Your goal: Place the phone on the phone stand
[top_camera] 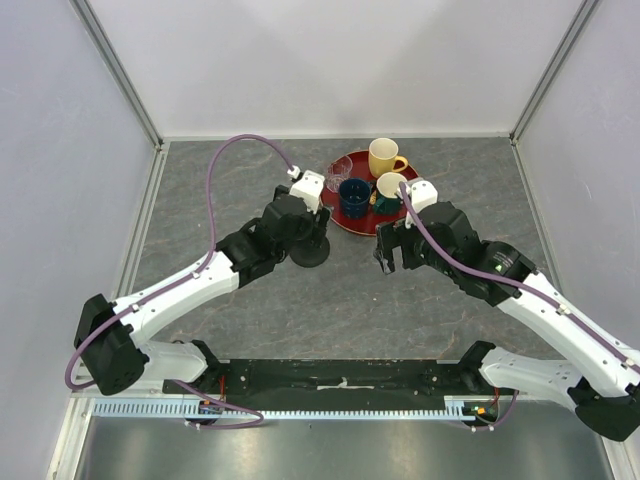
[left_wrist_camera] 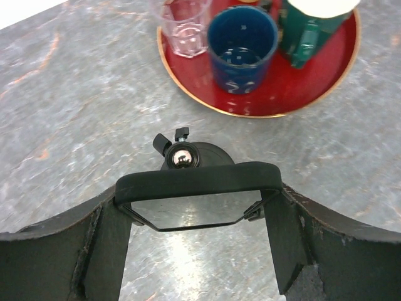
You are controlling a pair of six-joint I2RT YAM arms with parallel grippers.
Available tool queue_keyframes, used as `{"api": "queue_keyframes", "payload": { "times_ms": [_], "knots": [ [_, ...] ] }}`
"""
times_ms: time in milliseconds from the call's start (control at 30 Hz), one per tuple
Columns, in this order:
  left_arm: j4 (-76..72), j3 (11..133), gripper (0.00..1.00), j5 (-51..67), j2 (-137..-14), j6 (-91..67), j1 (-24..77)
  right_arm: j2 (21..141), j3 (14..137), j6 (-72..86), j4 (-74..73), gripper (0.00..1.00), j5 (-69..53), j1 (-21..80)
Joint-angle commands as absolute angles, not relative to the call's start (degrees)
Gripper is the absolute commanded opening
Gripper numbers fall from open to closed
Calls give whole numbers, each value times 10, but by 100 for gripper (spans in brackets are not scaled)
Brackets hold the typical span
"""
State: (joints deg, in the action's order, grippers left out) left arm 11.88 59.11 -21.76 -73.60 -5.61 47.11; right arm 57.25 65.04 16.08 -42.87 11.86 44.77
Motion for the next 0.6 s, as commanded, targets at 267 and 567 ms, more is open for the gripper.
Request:
{"api": "queue_keyframes", "payload": {
  "times_ms": [267, 567],
  "knots": [
    [106, 604, 2, -369, -708, -103, 445, 585, 661, 201, -424, 98, 161, 449],
    [195, 644, 2, -315, -709, -195, 439, 565, 661, 191, -439, 98, 192, 448]
  ]
}}
